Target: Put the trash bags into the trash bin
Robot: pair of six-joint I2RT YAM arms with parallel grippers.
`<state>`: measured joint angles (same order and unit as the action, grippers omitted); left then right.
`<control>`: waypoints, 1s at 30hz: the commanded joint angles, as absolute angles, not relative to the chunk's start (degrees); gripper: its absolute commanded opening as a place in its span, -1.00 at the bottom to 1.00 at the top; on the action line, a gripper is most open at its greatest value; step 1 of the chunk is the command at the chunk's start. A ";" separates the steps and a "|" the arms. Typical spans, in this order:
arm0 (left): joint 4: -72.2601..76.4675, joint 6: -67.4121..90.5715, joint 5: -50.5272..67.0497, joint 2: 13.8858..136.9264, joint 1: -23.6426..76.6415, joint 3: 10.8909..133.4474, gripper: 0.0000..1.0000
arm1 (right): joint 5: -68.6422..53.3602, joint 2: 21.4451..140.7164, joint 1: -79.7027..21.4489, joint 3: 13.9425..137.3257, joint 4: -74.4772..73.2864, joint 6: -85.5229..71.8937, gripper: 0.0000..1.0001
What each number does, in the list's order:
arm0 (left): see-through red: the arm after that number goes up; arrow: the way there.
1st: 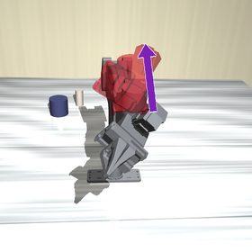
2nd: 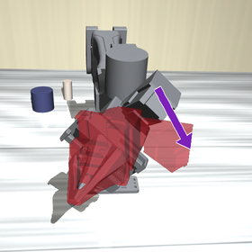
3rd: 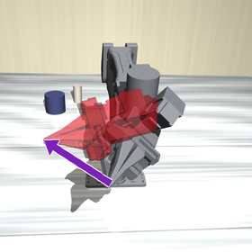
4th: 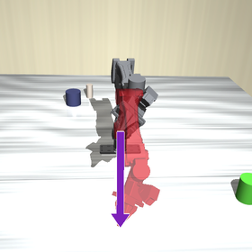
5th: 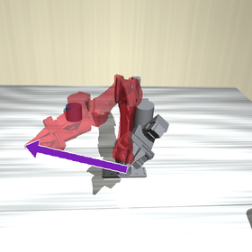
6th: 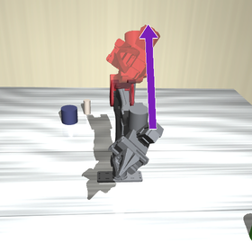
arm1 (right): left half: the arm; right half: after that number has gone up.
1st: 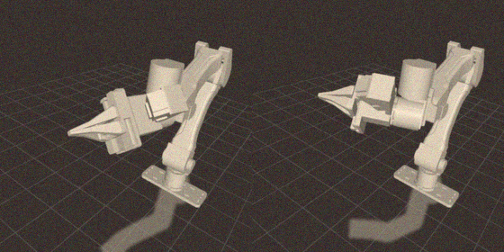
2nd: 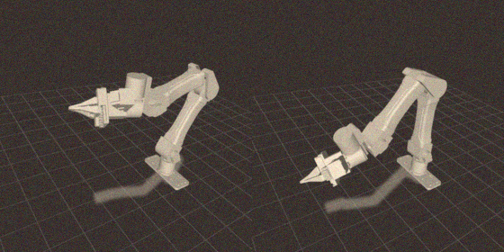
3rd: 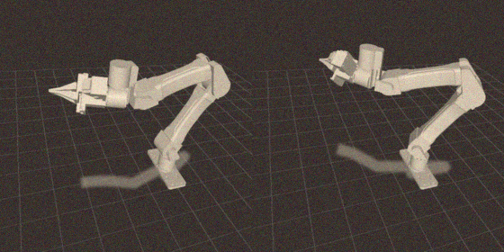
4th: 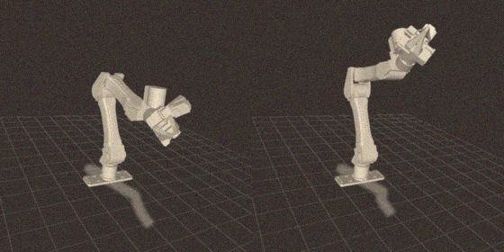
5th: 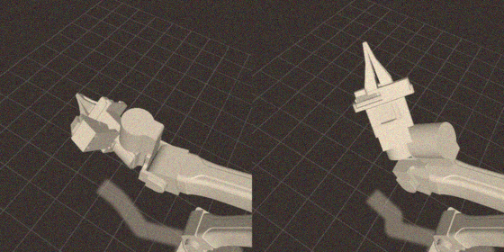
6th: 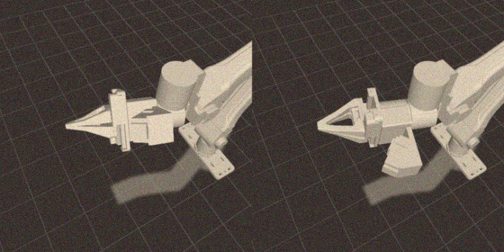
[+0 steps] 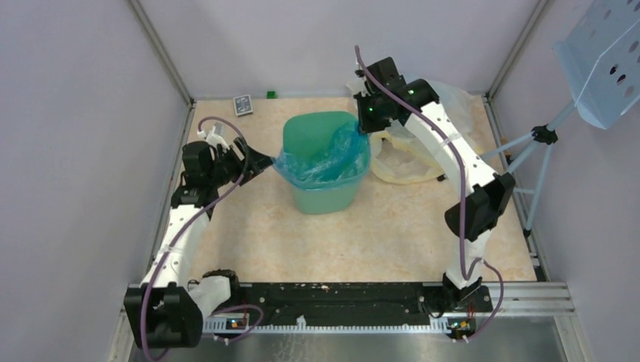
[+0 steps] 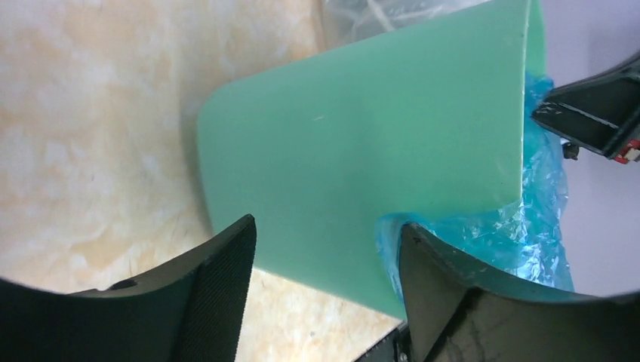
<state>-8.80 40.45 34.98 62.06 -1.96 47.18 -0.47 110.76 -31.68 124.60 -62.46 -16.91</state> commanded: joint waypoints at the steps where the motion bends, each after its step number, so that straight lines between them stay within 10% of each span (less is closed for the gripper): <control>1: -18.73 38.04 33.85 53.95 -2.02 45.09 0.47 | -0.56 99.96 -31.38 116.96 -61.70 -15.08 -1.00; 20: -43.10 29.78 30.59 42.85 -2.02 53.90 0.97 | -10.07 100.47 -29.88 119.23 -65.25 -3.82 -0.99; 30: -39.78 26.04 37.86 40.64 -1.67 57.50 0.92 | -11.67 101.06 -29.96 122.10 -63.58 -3.70 -0.18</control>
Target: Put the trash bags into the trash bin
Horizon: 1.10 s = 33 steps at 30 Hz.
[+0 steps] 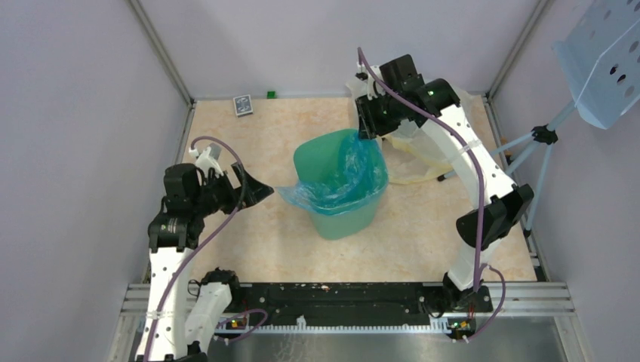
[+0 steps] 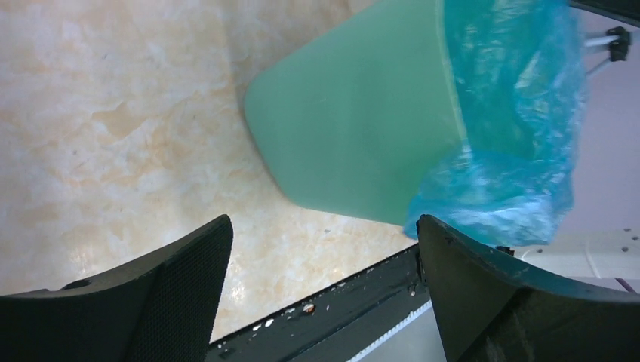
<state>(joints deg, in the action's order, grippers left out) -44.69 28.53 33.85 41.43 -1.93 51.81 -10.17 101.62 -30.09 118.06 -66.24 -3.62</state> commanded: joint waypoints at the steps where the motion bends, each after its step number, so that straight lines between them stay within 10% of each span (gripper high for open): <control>1: -38.16 26.30 37.69 40.46 -1.67 57.97 0.92 | -11.32 100.81 -29.89 122.49 -63.69 -4.02 -0.11; 17: -20.37 21.80 47.34 49.34 2.02 68.00 0.69 | -1.64 80.12 -29.90 105.37 -56.93 -10.58 0.18; 33: -36.83 3.54 2.10 74.89 49.66 93.38 0.67 | -8.65 70.69 -30.85 88.18 -56.65 -16.82 -0.02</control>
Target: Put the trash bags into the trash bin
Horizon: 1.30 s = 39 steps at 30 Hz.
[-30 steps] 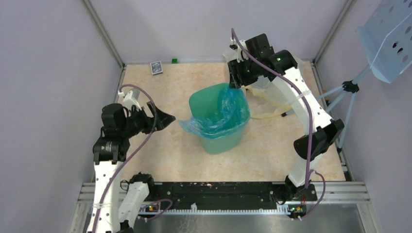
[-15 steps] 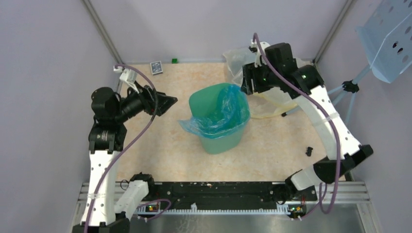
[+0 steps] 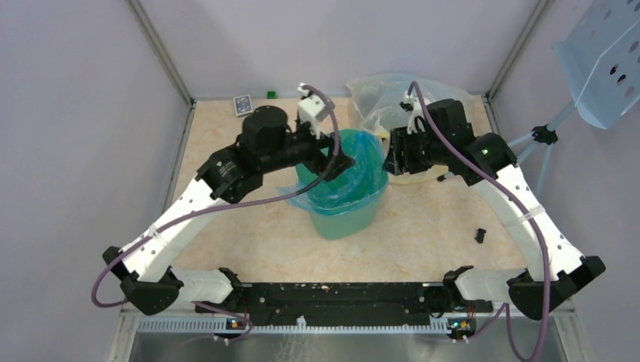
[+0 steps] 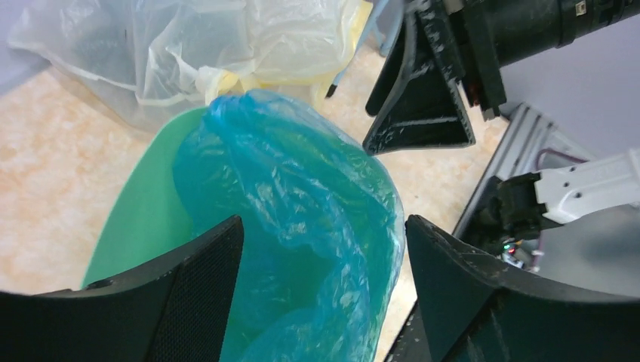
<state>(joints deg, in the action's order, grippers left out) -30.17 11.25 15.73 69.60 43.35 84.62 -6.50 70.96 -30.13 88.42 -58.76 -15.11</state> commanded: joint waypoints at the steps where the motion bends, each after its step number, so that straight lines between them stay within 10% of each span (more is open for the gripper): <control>1: -39.07 2.42 0.75 76.88 50.99 95.82 0.65 | -8.77 71.06 -31.05 88.01 -56.68 -16.88 -0.03; 18: -48.07 2.43 -4.93 86.67 56.68 101.63 0.37 | -10.91 73.58 -31.57 85.34 -55.71 -16.61 -0.27; 30: -51.31 2.41 -4.78 89.64 57.54 103.87 0.34 | -12.05 74.66 -31.79 84.35 -55.83 -16.17 -0.99; 39: -55.79 4.75 -6.53 93.42 58.22 107.14 0.31 | -11.34 74.53 -31.89 84.75 -56.03 -16.08 -1.00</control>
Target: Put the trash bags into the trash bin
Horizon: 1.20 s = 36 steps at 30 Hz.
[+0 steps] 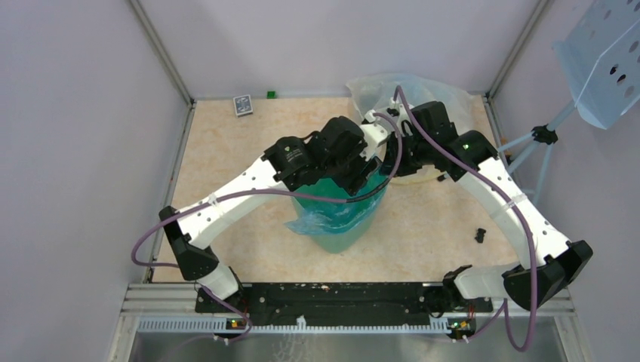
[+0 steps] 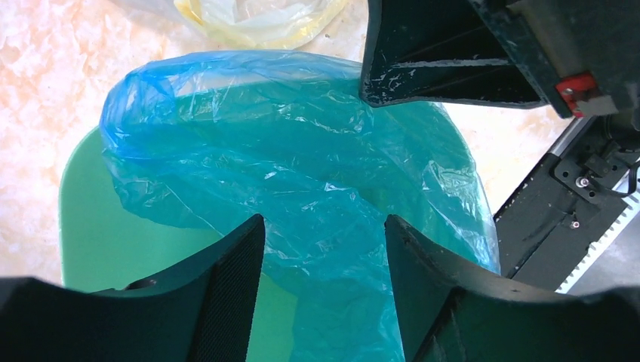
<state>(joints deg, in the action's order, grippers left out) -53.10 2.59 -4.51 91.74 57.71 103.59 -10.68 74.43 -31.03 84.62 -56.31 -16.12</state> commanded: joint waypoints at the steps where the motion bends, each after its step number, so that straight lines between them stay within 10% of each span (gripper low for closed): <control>1: -56.68 5.62 -6.66 94.06 58.27 107.95 0.31 | -11.12 74.44 -31.90 84.84 -56.06 -16.08 -1.00; 9: -62.48 16.11 -9.54 97.78 60.43 113.01 0.35 | -9.36 74.43 -31.90 85.51 -56.40 -16.25 -1.00; 15: -64.97 19.51 -12.19 99.10 62.80 116.27 0.88 | -9.32 74.48 -31.98 85.27 -56.35 -16.30 -1.00; 22: -72.72 21.78 -21.37 103.90 64.35 121.71 0.26 | -9.49 74.53 -32.15 85.00 -56.08 -16.45 -1.00; 29: -73.04 23.59 -21.19 104.37 64.97 121.28 0.52 | -9.57 74.53 -32.20 85.07 -55.90 -16.50 -1.00; 36: -74.81 25.46 -26.01 105.26 64.95 121.40 0.02 | -9.63 74.67 -32.19 85.11 -55.84 -16.63 -1.00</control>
